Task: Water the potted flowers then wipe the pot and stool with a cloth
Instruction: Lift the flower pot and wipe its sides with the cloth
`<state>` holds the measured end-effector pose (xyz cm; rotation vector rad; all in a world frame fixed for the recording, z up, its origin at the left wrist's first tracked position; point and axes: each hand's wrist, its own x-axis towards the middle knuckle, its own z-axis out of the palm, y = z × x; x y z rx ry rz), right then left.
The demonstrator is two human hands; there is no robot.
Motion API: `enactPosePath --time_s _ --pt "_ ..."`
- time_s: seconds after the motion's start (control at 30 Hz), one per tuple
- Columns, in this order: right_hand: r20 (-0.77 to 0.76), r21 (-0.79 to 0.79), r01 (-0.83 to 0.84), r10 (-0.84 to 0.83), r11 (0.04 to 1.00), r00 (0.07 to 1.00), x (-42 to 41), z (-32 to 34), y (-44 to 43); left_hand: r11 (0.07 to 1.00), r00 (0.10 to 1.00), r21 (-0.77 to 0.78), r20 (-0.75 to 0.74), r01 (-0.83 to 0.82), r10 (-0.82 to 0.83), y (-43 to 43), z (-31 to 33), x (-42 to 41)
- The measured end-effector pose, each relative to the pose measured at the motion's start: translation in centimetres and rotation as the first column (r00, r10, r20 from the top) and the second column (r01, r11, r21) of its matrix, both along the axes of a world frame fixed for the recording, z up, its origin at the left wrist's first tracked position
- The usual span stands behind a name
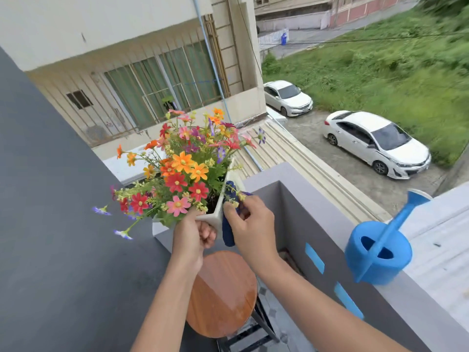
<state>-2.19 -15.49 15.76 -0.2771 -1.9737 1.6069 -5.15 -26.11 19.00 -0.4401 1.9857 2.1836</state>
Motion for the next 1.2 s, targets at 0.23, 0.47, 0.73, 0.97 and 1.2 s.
enactPosePath --time_s 0.23,0.47,0.73,0.97,1.2 --pt "0.197 -0.071 0.004 0.01 0.997 0.98 0.9 -5.8 0.1 0.998 0.998 0.019 -0.03 0.053 -0.052 -0.9 -0.5 0.1" --pt "-0.007 -0.218 0.031 -0.034 0.976 0.999 0.8 -0.9 0.3 0.981 0.991 -0.145 -0.009 0.13 -0.132 -0.9 0.0 0.2" --pt "-0.036 -0.194 0.136 -0.145 0.972 0.989 -3.6 1.0 4.9 0.978 0.973 -0.046 -0.099 0.204 -0.208 -0.6 0.5 1.9" --pt "0.1 -0.132 0.122 -0.109 0.984 0.989 -2.3 -2.4 4.0 0.982 0.974 -0.025 -0.128 0.185 -0.187 -0.6 1.0 0.6" --pt "-0.068 -0.32 0.021 -0.045 0.947 0.997 -3.0 1.5 4.3 0.974 0.975 -0.102 -0.066 0.204 -0.211 -0.9 -0.2 -0.7"
